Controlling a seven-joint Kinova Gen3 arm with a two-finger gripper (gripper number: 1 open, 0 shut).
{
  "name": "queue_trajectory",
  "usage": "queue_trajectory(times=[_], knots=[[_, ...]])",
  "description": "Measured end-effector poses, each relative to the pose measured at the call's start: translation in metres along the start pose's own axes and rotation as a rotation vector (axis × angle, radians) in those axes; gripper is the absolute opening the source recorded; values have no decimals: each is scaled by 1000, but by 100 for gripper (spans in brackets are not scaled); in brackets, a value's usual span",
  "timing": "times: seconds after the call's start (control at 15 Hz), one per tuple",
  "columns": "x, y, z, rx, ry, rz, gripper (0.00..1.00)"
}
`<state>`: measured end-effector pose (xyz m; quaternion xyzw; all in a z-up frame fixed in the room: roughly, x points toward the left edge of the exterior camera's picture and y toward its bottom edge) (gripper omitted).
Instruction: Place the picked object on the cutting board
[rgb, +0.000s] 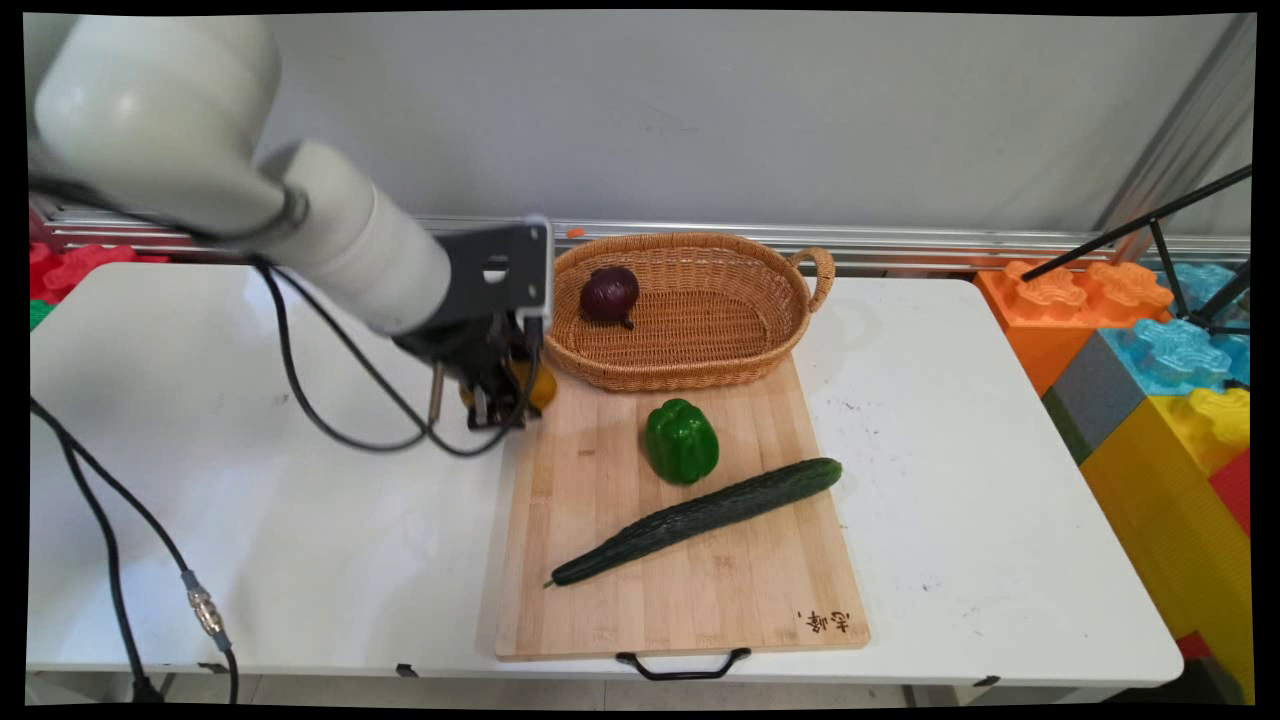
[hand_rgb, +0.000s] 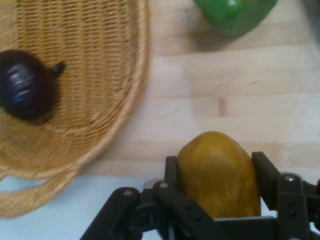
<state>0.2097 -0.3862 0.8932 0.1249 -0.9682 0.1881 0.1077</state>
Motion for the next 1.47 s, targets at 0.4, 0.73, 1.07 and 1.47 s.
queue_trajectory(times=[0.4, 0.73, 1.07, 1.47], knots=[[4, 33, 34, -25, 84, 22, 0], [6, 41, 61, -12, 127, 50, 0], [7, 43, 82, -30, 171, 79, 0], [6, 36, 96, -45, 195, 90, 100]])
